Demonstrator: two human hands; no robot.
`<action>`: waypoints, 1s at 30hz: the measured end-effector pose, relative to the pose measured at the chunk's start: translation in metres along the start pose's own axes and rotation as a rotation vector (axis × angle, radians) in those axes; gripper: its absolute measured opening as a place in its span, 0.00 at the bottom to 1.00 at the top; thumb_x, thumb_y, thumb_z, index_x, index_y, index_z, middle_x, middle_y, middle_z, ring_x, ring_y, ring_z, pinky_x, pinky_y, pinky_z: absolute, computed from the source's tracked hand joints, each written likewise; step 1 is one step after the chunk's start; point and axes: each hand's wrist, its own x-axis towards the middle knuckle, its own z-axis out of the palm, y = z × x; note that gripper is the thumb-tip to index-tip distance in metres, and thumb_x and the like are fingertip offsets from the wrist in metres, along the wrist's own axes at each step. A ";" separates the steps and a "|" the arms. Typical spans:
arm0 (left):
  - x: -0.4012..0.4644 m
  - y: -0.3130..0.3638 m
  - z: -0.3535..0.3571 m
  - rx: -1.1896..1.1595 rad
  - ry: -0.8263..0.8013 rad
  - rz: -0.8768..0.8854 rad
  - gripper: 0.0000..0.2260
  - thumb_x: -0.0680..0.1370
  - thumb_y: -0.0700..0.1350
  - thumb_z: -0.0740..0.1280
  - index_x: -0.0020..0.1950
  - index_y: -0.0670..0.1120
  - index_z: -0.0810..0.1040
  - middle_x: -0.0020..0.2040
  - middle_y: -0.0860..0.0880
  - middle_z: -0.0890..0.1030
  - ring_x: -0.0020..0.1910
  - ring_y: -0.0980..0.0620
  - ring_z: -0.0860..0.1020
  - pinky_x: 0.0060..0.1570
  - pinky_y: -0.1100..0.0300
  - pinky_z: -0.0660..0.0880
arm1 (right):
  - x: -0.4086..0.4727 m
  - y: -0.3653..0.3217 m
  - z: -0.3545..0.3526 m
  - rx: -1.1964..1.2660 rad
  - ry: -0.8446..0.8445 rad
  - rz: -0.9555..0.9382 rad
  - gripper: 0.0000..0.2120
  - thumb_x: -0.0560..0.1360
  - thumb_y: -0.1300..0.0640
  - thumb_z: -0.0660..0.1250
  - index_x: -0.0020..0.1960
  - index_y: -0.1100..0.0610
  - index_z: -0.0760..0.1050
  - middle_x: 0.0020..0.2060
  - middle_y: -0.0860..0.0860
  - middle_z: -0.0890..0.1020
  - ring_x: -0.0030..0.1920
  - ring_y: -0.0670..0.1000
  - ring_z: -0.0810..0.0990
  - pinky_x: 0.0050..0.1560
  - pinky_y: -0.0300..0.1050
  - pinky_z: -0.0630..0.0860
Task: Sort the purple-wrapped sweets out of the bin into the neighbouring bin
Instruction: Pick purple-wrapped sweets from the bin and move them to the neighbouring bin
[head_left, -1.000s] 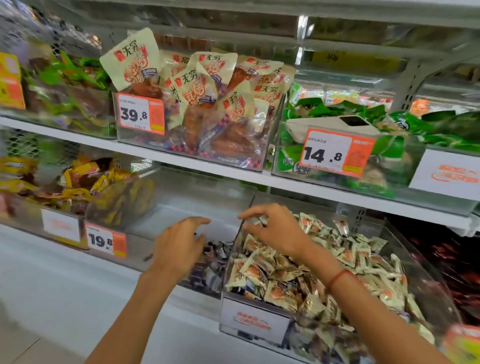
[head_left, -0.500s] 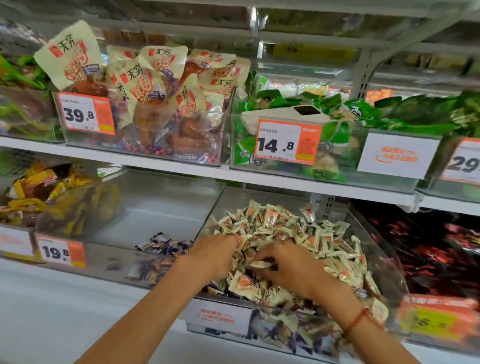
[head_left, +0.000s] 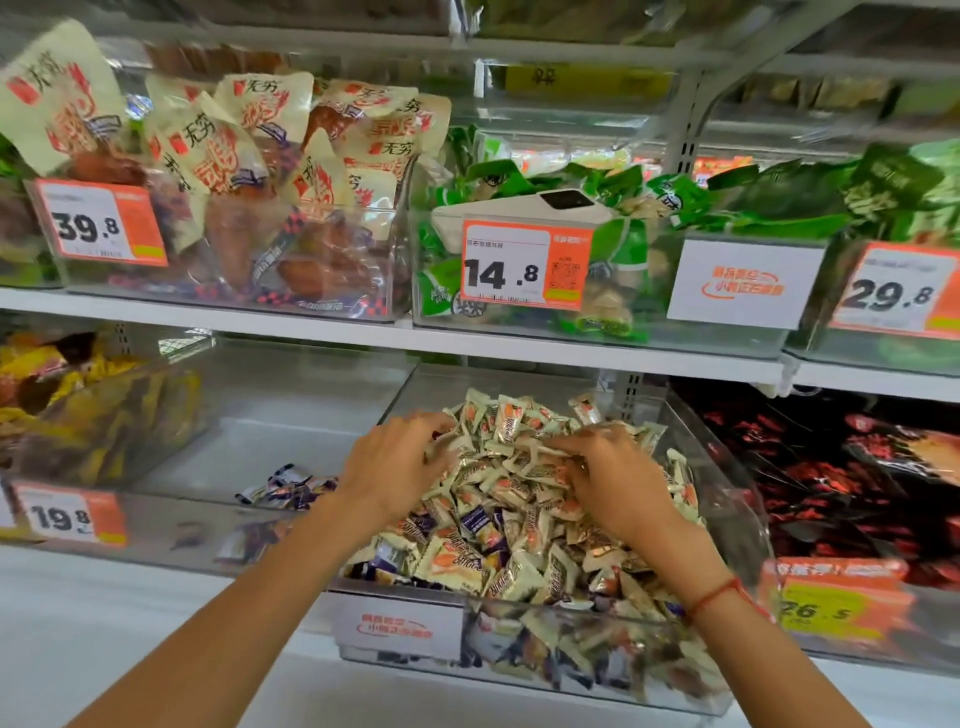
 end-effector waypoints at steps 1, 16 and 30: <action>-0.003 0.001 0.003 -0.042 0.030 0.032 0.12 0.77 0.50 0.68 0.60 0.57 0.76 0.56 0.56 0.79 0.50 0.56 0.78 0.51 0.56 0.76 | -0.002 0.000 0.000 0.007 -0.025 -0.003 0.20 0.79 0.60 0.61 0.68 0.45 0.72 0.63 0.49 0.77 0.67 0.54 0.69 0.63 0.50 0.70; -0.036 0.017 0.001 0.090 -0.252 0.166 0.05 0.76 0.52 0.69 0.49 0.53 0.79 0.47 0.57 0.80 0.45 0.59 0.74 0.47 0.65 0.69 | -0.013 -0.041 -0.008 -0.029 -0.393 -0.211 0.10 0.74 0.52 0.70 0.55 0.46 0.75 0.56 0.46 0.77 0.62 0.50 0.71 0.61 0.50 0.70; -0.068 -0.027 -0.030 -0.376 0.453 -0.153 0.09 0.74 0.50 0.70 0.54 0.58 0.82 0.39 0.63 0.79 0.39 0.63 0.76 0.37 0.70 0.72 | -0.008 -0.050 -0.005 -0.088 -0.372 -0.185 0.19 0.74 0.33 0.60 0.51 0.45 0.78 0.48 0.43 0.80 0.60 0.49 0.74 0.67 0.50 0.66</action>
